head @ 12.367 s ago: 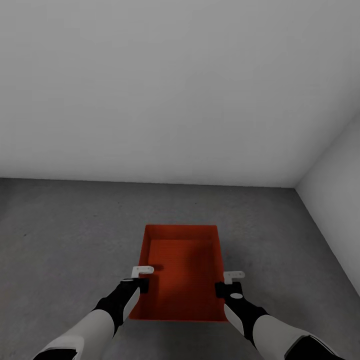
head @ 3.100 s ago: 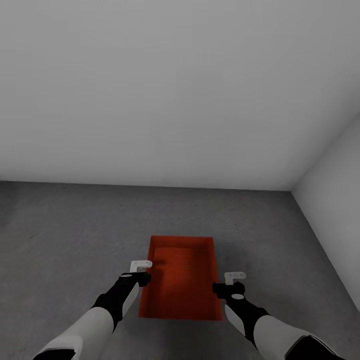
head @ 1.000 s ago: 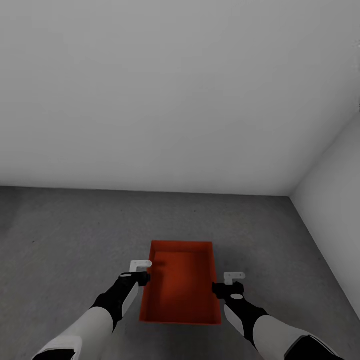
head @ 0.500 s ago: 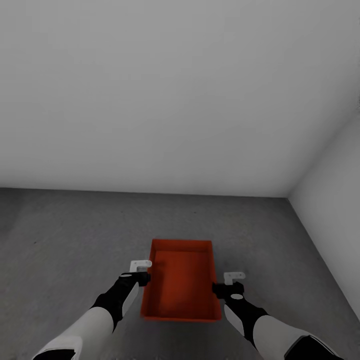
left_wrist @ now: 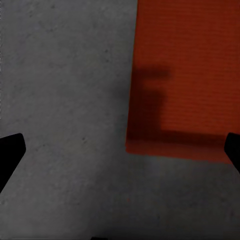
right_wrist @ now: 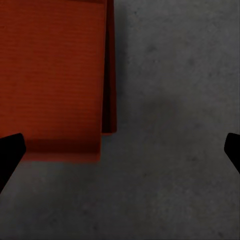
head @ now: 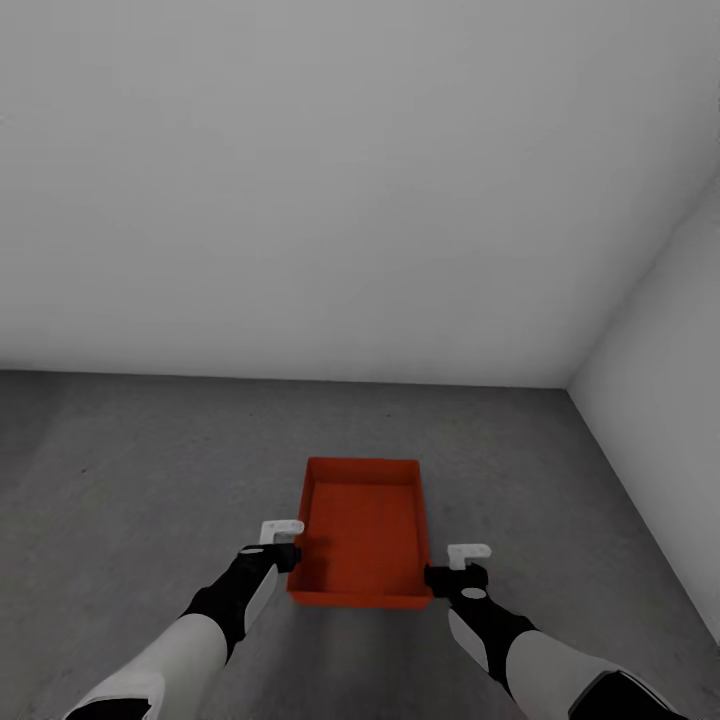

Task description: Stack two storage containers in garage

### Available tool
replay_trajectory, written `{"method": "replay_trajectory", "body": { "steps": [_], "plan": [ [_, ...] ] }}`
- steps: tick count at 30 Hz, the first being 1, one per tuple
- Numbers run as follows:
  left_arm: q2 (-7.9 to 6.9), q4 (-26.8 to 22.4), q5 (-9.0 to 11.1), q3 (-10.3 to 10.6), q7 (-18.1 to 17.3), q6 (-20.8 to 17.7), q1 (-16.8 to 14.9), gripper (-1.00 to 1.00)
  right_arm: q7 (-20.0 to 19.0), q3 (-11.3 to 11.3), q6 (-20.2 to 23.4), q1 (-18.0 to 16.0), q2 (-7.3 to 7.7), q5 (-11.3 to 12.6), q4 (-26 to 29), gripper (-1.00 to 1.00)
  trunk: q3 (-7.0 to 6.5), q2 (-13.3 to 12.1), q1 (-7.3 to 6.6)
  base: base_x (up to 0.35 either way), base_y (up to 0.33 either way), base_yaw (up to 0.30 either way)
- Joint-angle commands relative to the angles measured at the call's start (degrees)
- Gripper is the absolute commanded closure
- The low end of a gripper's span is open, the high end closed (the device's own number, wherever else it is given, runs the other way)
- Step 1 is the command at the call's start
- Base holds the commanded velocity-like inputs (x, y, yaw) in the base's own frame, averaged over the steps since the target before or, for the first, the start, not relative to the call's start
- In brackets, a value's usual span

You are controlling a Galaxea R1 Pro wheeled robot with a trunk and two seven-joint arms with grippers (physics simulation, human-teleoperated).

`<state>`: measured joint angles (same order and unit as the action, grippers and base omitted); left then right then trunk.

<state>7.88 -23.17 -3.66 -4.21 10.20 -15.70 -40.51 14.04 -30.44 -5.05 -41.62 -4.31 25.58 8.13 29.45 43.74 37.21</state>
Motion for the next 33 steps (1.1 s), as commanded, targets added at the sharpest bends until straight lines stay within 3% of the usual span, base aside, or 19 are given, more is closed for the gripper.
{"method": "replay_trajectory", "body": {
  "steps": [1, 11, 33],
  "plan": [
    [0.07, -0.1, -0.4, -0.4, -0.1, -0.3, 0.0, -1.0, 0.2, -0.5, -0.2, 0.0, 0.0, 0.6, 0.0, -1.0, 0.05, 0.0, 0.0, -0.041, 0.0, 0.0],
    [0.03, -0.1, -0.4, -0.4, -0.1, -0.3, 0.0, -1.0, 0.3, -0.5, -0.3, 0.0, 0.0, 0.6, 0.0, -1.0, -0.23, 0.0, 0.0, -0.011, 0.0, 0.0],
    [0.03, -0.1, -0.4, -0.3, -0.1, -0.2, 0.0, -1.0, 0.3, -0.5, -0.2, 0.0, 0.0, 0.6, 0.0, -1.0, -2.13, 0.0, 0.0, 0.0, 0.0, 0.0]
  ]
}}
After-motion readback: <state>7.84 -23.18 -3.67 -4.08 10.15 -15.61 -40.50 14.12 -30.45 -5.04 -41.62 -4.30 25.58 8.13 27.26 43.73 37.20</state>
